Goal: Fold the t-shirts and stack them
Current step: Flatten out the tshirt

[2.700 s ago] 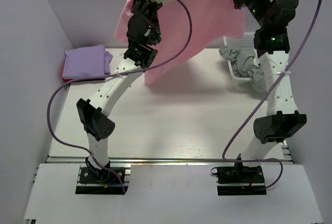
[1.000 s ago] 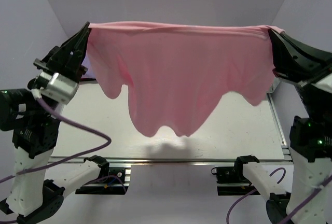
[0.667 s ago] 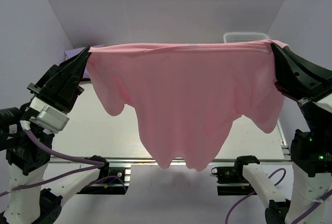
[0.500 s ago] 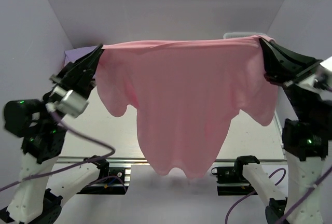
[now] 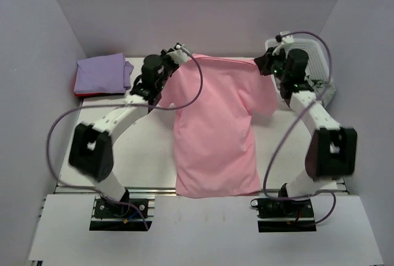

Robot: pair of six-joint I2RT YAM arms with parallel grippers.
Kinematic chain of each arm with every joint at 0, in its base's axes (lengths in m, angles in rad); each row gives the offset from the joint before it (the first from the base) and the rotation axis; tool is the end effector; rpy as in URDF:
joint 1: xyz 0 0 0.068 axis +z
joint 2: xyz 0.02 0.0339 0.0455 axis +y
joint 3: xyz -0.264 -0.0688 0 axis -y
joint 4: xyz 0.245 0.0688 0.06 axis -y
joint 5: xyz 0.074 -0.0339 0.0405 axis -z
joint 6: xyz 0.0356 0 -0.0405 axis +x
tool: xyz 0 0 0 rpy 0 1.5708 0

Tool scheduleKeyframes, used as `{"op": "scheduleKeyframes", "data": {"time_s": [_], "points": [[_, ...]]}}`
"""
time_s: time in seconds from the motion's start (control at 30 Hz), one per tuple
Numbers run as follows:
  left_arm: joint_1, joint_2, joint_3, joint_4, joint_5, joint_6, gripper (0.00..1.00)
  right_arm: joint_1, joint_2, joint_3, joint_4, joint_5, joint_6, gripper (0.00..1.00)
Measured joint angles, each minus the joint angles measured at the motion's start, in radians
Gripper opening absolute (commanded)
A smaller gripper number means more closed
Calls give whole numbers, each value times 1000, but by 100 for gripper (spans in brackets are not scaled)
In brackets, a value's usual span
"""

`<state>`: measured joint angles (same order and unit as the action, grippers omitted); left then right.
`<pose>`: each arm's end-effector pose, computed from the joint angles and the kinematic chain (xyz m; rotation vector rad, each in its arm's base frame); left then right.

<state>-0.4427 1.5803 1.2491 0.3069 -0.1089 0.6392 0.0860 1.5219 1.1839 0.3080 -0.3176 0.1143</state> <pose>0.3478 -0.1606 0.3519 0.7499 1.4135 0.2396 0.3636 0.0425 0.3493 -0.2253 1.5986 0.4090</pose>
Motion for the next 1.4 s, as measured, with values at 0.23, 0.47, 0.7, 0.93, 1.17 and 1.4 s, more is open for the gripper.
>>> {"op": "scheduleKeyframes", "data": {"time_s": [0.23,0.47,0.7,0.93,1.17,1.4], "points": [[75,419,179,6,-68,-56,0,5,389,272,-74,-6,9,0],[114,555,353,2,-70,-135,0,9,556,466,-126,-29,8,0],[127,565,431,8,-75,-184,0,13,574,529,-134,-45,5,0],[128,565,492,-8,-102,-219,0,13,574,619,-158,-43,3,0],[135,639,921,-76,-146,-229,0,14,579,887,-126,-6,28,0],[142,626,1078,-4,-140,-252,0,30,579,996,162,65,95,0]]}}
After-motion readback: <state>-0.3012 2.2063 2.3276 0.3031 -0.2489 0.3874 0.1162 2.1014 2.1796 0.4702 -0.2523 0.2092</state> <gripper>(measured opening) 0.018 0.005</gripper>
